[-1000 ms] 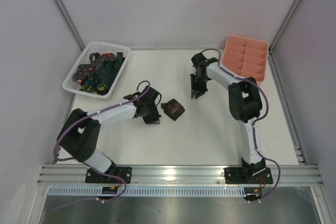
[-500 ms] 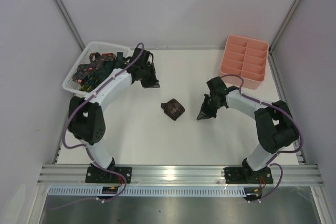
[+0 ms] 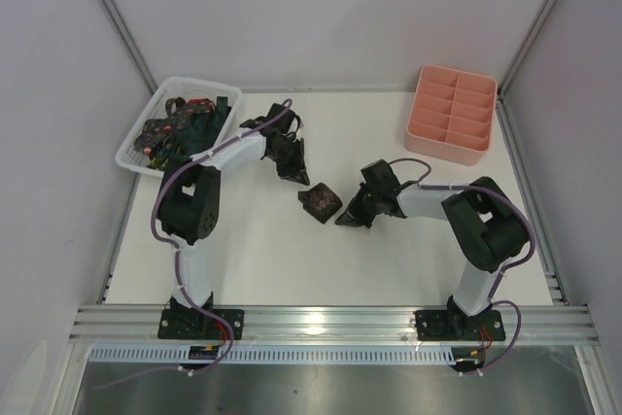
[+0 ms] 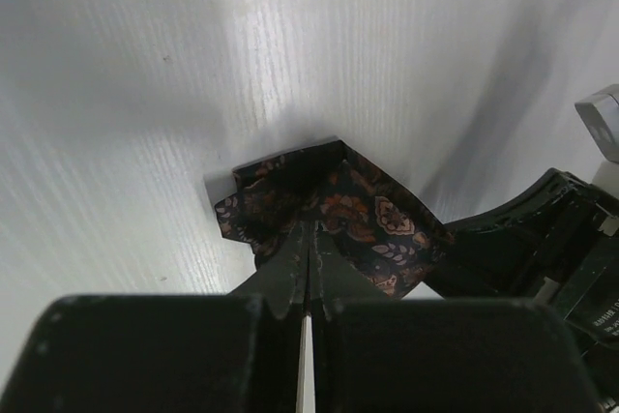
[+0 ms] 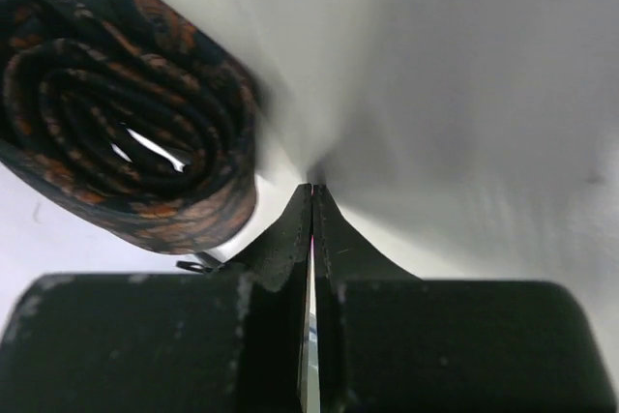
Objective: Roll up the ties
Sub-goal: Roll the tie
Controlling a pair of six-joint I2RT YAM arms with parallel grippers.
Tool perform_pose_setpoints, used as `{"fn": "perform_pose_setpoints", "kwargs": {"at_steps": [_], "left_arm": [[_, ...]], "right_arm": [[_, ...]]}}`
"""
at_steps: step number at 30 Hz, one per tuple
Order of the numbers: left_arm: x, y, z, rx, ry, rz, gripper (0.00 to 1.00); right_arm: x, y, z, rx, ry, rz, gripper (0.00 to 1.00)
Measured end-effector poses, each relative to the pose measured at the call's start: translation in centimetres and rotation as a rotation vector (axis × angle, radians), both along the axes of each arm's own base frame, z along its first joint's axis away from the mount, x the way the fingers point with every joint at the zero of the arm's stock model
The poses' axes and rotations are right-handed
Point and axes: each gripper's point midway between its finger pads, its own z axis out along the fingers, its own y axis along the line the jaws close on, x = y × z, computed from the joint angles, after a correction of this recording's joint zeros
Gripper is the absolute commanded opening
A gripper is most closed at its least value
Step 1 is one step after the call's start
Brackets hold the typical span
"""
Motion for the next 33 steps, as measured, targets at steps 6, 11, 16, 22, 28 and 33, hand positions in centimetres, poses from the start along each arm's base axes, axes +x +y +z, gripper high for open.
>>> {"fn": "perform_pose_setpoints", "kwargs": {"at_steps": [6,11,16,22,28,33], "left_arm": [[-1.1,-1.2,-0.9,-0.01,0.025,-0.036,0.0],[-2.4,-1.0,-2.1,0.006,0.057,-0.045,0.01],[-2.6,-0.3,-2.7,0.044,0.063,-0.032,0.0],[-2.3,0.7,-2.9,0.093,0.052,-0.007,0.0],[-2.4,1.2,-2.7,0.114,0.05,0.001,0.01],[-2.4,1.4,-0.6,0.102,0.001,0.008,0.01]], "right_arm": [[1.6,1.9,0.0,0.081,-0.009,-0.04,0.0],[3.2,3.2,0.1,0.115,-0.017,-0.044,0.0],[3.6,3.0,0.0,0.086,-0.014,-0.03,0.0],[2.7,0.8,0.0,-0.006,0.005,0.024,0.1],[0.8,-2.6,0.7,-0.133,0.017,0.082,0.56],[-0.7,-4.6,1.8,-0.189,-0.005,0.129,0.88]]}}
